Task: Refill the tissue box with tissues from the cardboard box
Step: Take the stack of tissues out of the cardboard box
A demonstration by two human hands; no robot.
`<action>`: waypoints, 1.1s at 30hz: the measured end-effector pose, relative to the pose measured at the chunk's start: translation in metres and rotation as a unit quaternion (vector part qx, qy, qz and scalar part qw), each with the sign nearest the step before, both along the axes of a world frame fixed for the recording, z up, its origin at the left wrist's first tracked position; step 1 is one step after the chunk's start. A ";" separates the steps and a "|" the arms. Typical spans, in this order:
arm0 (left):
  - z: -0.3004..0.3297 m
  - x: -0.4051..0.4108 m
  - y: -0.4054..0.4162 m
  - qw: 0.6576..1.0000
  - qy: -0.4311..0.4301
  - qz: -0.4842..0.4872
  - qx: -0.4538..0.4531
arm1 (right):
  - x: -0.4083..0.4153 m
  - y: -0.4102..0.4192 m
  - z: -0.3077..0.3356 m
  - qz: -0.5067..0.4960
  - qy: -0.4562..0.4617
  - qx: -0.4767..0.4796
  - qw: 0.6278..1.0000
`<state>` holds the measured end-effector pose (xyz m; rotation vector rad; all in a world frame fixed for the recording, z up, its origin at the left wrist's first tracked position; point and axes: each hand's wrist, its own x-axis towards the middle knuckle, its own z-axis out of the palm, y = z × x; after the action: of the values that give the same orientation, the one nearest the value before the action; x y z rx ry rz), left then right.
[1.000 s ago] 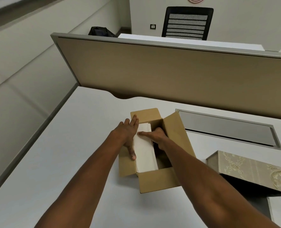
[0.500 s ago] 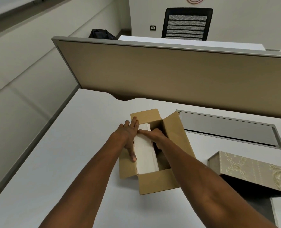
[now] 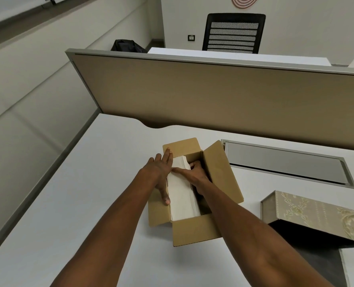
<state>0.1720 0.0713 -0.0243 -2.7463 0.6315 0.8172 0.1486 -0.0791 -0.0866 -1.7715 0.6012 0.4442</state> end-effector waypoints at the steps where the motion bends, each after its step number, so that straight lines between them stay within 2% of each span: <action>1: 0.000 0.000 0.000 1.000 -0.001 -0.001 0.000 | 0.000 -0.001 0.000 -0.010 0.003 0.019 1.000; 4: -0.001 -0.001 0.000 1.000 0.002 0.001 -0.008 | -0.002 -0.005 0.000 -0.027 0.037 0.077 0.996; 8: -0.004 -0.001 -0.001 1.000 0.008 -0.002 -0.019 | -0.006 -0.013 0.001 0.003 0.088 0.127 0.988; 15: -0.007 -0.003 0.014 0.993 0.025 0.065 -0.100 | -0.016 -0.018 0.006 -0.005 0.078 0.181 0.980; 22: -0.010 -0.010 0.023 0.981 0.033 0.084 -0.173 | -0.021 -0.017 0.011 -0.010 0.014 0.221 0.975; 29: 0.002 -0.016 0.025 0.969 0.032 0.101 -0.223 | -0.027 -0.021 0.036 -0.012 -0.085 0.204 0.975; 31: 0.007 -0.020 0.026 0.959 0.056 0.102 -0.259 | -0.029 -0.026 0.047 -0.017 -0.113 0.194 0.974; 33: 0.016 -0.029 0.026 0.930 0.087 0.140 -0.329 | -0.031 -0.031 0.058 -0.038 -0.141 0.195 0.970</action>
<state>0.1434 0.0973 -0.0083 -3.4609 0.6447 1.0818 0.1179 -0.1106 -0.0285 -1.3974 0.3493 0.2312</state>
